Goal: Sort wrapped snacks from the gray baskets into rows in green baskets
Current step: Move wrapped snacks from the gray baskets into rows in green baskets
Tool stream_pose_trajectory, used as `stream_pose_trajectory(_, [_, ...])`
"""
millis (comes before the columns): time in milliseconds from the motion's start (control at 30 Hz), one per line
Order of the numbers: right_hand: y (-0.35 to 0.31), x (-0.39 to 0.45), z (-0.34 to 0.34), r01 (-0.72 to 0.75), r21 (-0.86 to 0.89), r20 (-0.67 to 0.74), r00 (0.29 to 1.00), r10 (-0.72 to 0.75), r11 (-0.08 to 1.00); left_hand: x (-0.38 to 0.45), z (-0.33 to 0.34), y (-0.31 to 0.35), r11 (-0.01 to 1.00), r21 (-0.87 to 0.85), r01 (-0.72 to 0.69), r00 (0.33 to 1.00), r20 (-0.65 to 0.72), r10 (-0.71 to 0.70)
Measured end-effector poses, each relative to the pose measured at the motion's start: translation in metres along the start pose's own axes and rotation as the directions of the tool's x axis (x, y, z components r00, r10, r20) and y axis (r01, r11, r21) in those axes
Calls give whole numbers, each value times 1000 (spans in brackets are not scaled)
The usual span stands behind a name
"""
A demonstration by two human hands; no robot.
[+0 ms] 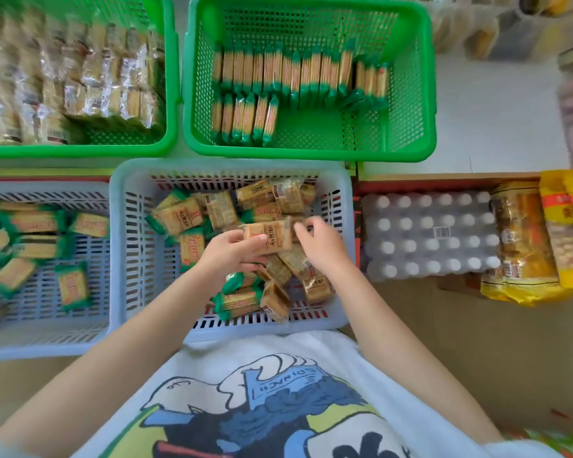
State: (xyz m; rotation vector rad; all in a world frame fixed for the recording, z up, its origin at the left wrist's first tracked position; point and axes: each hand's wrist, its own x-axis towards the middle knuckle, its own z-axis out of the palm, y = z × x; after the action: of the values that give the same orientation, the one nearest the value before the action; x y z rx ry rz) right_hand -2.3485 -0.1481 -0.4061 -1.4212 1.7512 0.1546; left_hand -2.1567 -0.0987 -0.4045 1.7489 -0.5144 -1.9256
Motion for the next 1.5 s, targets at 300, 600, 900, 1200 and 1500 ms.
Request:
stream_pose_trajectory(300, [25,4,41,-144,-271,108,978,179,952,-8,-43,-24,999,-37,-4,996,-84,0])
stream_pose_trajectory(600, [3,-32,-24,-87,526,172,985,-5,846,-4,-36,-6,997,-66,29,998,55,-26])
stream_pose_trajectory(900, [-36,-44,-25,140,486,163,955,-247,863,-5,-14,-1,968,-244,65,977,213,-12])
stream_pose_trajectory(1200, [1,30,14,-65,-41,-29,998,64,997,-9,-33,-21,957,-287,31,999,-25,-40])
stream_pose_trajectory(1500, [-5,19,13,42,107,108,993,-54,993,-12,-33,-33,966,-258,22,989,-136,-59])
